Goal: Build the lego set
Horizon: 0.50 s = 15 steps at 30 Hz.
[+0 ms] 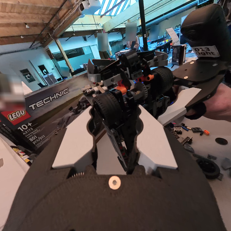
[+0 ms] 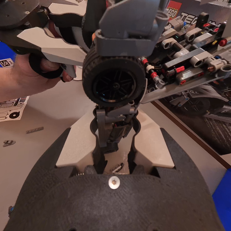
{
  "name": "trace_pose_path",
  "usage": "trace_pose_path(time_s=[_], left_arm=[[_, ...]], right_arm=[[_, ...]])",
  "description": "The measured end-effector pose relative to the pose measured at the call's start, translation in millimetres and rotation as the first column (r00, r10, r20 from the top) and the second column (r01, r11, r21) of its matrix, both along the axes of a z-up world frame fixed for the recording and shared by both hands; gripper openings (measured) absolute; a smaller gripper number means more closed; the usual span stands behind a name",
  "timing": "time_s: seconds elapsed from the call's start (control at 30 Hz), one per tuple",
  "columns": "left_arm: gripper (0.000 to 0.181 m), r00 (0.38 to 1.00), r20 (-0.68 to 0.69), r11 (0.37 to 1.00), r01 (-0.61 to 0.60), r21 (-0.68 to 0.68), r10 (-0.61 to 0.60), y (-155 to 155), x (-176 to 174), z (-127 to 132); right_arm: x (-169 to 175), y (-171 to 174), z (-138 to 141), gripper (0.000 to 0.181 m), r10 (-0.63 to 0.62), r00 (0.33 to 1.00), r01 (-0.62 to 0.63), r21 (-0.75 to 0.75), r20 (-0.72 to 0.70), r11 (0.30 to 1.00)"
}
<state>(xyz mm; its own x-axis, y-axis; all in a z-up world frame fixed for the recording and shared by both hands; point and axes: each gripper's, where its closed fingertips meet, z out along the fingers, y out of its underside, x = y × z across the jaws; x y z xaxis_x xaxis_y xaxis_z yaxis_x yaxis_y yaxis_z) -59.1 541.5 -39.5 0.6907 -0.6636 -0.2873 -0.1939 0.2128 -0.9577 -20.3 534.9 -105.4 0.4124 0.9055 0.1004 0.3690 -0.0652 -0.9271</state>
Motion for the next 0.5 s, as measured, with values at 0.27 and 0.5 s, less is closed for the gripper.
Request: trace_pose_path(time_s=[0.27, 0.5], left_arm=[[0.068, 0.999, 0.051, 0.999, -0.017, -0.03, 0.018, 0.4, 6.5, -1.8], [0.072, 1.0, 0.029, 1.0, 0.001, -0.007, -0.001, -2.2, 5.3, -1.2]], right_arm=[[0.3, -0.1, -0.6, 0.053, 0.001, 1.0, -0.001, 0.001, 0.0, 1.0], [0.5, -0.6, -1.0, 0.054, 0.006, 1.0, -0.006, -0.001, 0.003, 1.0]])
